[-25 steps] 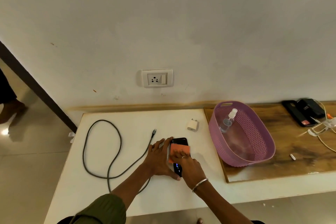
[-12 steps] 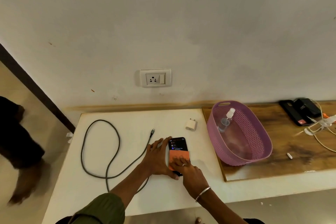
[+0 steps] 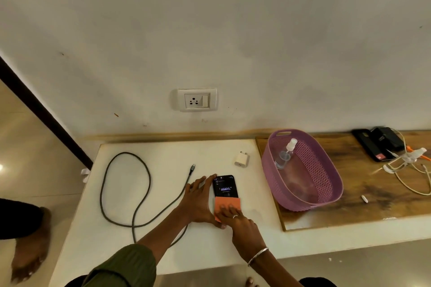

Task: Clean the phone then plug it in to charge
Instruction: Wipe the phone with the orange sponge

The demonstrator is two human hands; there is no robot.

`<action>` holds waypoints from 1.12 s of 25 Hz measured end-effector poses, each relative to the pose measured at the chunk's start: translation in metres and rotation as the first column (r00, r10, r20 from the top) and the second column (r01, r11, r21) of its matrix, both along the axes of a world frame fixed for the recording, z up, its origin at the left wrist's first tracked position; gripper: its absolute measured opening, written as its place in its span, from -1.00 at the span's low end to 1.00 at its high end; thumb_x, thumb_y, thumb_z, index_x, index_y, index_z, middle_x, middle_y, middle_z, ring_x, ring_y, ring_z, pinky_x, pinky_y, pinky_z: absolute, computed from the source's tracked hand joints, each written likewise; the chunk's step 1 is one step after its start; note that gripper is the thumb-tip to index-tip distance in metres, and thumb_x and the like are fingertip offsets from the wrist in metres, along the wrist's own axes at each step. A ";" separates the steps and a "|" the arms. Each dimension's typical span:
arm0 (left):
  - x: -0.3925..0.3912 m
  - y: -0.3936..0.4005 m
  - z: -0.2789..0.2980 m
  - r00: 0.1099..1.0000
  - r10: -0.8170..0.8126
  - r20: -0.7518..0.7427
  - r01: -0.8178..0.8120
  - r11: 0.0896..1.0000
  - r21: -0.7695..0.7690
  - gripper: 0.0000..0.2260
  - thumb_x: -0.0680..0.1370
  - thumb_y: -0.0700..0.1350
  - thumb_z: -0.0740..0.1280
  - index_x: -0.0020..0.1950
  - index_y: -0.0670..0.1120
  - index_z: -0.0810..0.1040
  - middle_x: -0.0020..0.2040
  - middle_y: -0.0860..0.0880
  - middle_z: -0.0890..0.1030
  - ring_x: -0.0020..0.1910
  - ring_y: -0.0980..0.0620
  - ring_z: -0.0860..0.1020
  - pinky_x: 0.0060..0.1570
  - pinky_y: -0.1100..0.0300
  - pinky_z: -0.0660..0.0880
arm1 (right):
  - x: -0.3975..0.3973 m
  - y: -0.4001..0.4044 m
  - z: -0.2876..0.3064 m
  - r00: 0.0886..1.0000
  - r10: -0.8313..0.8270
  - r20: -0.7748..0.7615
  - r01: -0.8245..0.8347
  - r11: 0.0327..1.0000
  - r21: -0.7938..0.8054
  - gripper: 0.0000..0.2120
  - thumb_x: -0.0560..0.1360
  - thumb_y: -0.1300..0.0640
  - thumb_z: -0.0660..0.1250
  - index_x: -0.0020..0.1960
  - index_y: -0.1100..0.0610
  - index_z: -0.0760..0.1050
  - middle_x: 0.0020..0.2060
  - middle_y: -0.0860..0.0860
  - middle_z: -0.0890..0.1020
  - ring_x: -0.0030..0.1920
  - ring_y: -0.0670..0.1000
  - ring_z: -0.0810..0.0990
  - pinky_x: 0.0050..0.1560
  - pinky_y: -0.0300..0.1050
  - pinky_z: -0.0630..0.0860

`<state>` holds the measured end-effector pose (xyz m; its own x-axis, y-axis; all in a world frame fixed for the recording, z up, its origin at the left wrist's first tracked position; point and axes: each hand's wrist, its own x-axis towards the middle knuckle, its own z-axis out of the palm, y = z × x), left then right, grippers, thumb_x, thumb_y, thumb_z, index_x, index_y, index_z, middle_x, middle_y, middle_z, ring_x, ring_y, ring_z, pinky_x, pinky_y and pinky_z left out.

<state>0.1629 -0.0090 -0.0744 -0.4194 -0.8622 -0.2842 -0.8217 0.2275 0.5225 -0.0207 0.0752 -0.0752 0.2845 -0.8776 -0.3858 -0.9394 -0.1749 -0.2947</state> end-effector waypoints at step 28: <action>-0.007 0.003 0.025 0.989 -0.047 0.141 0.053 0.998 -0.040 0.37 -0.04 0.55 0.43 0.58 0.10 -0.17 0.59 0.03 0.11 0.57 -0.06 0.06 0.50 -0.12 0.04 | -0.051 0.043 0.098 0.910 -0.122 0.395 0.297 0.859 -0.418 -0.35 0.36 0.51 0.27 0.18 -0.16 0.59 0.20 -0.27 0.57 0.26 -0.19 0.54 0.22 -0.27 0.50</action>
